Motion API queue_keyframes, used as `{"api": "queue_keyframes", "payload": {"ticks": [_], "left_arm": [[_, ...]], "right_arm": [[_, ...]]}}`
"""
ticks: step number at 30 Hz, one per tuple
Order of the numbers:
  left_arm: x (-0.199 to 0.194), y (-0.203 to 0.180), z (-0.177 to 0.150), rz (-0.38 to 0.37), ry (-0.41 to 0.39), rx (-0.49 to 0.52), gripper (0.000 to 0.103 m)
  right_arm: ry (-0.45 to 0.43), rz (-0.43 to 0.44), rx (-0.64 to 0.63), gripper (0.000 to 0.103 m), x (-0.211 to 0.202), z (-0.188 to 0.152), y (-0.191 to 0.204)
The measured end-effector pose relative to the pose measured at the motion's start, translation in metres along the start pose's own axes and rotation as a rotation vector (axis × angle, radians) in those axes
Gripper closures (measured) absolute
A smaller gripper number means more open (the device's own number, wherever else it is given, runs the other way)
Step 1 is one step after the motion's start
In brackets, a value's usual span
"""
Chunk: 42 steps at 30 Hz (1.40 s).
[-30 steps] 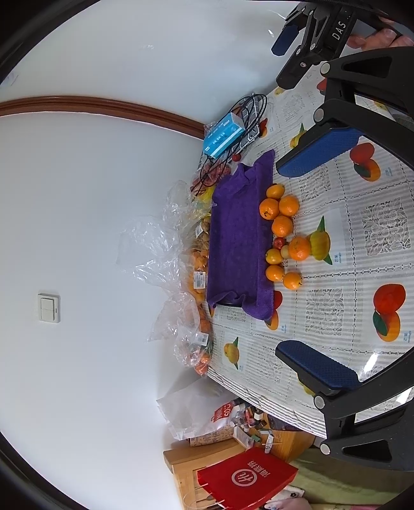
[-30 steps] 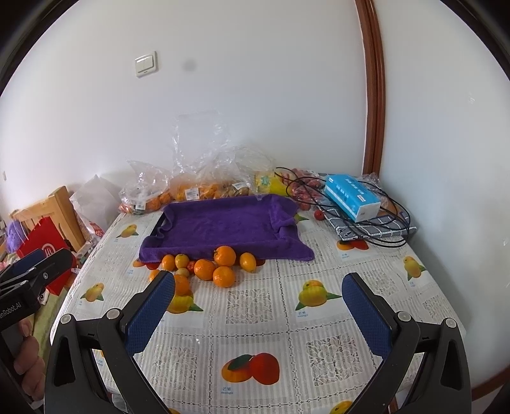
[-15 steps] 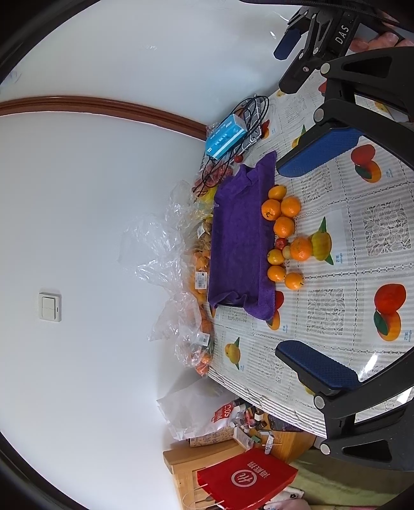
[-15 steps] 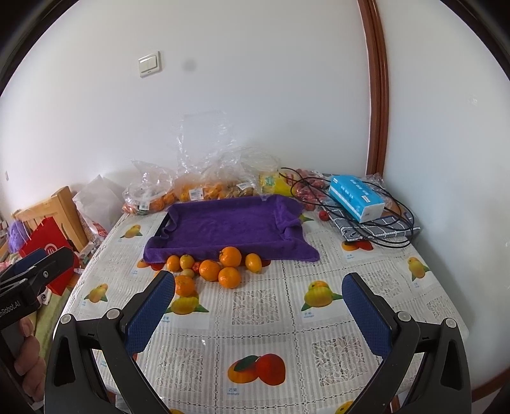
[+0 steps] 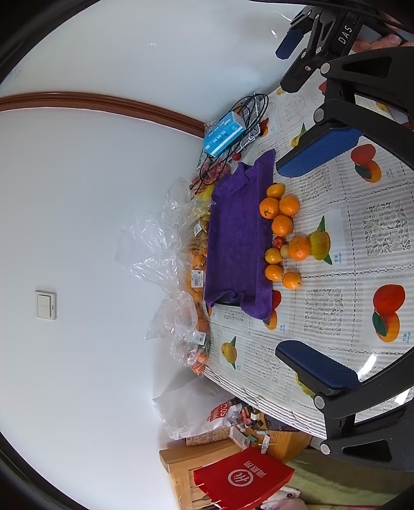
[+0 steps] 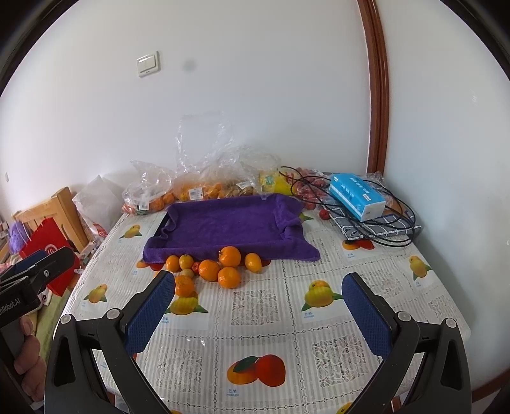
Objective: Organize fruits
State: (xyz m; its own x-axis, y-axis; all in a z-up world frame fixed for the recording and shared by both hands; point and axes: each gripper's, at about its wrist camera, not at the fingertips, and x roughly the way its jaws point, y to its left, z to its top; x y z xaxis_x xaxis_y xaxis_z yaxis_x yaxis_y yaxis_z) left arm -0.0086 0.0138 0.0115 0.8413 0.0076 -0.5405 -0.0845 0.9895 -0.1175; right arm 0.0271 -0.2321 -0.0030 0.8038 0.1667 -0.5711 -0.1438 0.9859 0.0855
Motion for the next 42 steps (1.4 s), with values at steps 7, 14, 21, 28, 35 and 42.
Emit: {"api": "queue_keyframes", "payload": {"ticks": [7,14,21,28,35,42], "left_arm": [[0.001,-0.002,0.001,0.011,-0.001,0.01,0.0],[0.002,-0.003,0.0,0.038,0.01,0.017,0.0],[0.004,-0.004,-0.004,0.076,0.014,0.015,0.0],[0.008,-0.003,-0.008,0.071,0.009,0.03,0.0],[0.023,-0.002,-0.007,0.084,0.02,0.035,0.0],[0.053,0.0,-0.011,0.097,0.049,0.05,0.0]], "right_arm": [[0.005,-0.002,-0.004,0.0,0.003,-0.002,0.002],[0.005,-0.008,-0.015,0.0,0.005,-0.004,0.004],[0.007,-0.022,-0.013,0.0,0.006,-0.009,0.001],[0.017,-0.045,-0.021,0.0,0.012,-0.014,-0.002],[0.019,-0.076,-0.018,0.0,0.026,-0.014,-0.002],[0.055,-0.046,-0.043,0.0,0.056,-0.015,-0.004]]}}
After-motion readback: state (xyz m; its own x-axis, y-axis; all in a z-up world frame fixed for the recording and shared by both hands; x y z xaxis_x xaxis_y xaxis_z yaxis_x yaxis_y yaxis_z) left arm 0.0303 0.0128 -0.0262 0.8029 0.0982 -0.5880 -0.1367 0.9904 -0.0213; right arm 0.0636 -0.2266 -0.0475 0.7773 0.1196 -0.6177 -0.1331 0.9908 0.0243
